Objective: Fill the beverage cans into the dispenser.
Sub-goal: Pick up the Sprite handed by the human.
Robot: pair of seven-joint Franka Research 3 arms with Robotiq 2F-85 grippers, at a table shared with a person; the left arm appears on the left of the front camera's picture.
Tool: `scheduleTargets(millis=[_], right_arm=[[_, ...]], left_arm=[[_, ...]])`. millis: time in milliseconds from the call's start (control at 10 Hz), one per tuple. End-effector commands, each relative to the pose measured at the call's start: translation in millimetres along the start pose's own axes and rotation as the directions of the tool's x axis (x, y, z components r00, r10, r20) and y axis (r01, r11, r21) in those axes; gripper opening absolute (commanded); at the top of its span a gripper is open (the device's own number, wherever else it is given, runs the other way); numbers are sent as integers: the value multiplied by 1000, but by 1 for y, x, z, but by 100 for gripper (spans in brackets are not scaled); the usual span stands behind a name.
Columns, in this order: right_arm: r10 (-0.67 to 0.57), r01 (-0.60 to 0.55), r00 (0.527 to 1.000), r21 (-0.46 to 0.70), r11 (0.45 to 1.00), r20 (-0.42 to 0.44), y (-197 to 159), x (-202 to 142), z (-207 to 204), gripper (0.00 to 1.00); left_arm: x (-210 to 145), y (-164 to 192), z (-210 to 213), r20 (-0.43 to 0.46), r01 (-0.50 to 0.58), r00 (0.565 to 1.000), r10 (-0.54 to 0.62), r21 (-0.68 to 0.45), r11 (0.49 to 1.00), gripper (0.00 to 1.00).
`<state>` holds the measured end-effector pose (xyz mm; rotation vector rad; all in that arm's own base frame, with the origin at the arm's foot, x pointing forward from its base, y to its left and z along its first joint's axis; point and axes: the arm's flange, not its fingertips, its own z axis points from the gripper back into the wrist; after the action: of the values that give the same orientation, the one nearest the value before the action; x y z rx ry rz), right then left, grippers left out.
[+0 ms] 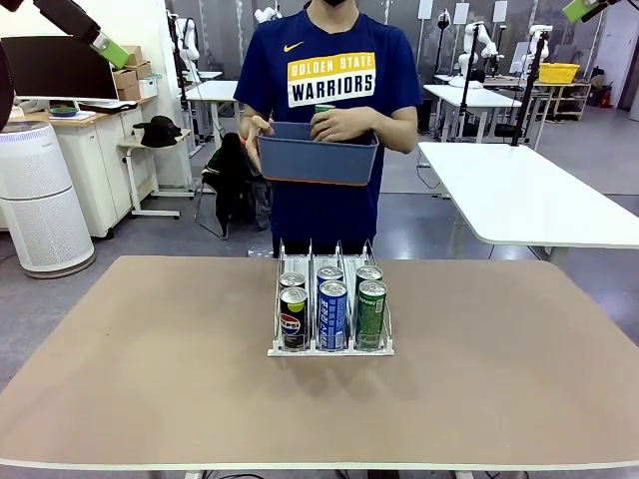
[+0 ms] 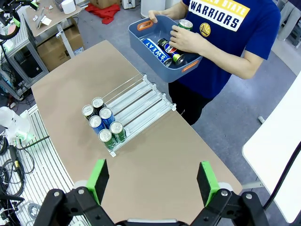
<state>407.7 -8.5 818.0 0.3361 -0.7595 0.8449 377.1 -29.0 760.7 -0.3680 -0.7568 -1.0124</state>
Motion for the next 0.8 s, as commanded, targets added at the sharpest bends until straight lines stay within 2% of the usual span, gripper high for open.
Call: scheduleTargets(millis=[0, 700], right_arm=[[-1, 1, 1000, 1, 1000, -11, 1, -1, 1, 100], [-1, 1, 1000, 1, 1000, -11, 1, -1, 1, 100]], left_arm=[[0, -1, -1, -13, -7, 1000, 7, 2, 1000, 100], [0, -1, -1, -13, -7, 1000, 7, 2, 1000, 100]])
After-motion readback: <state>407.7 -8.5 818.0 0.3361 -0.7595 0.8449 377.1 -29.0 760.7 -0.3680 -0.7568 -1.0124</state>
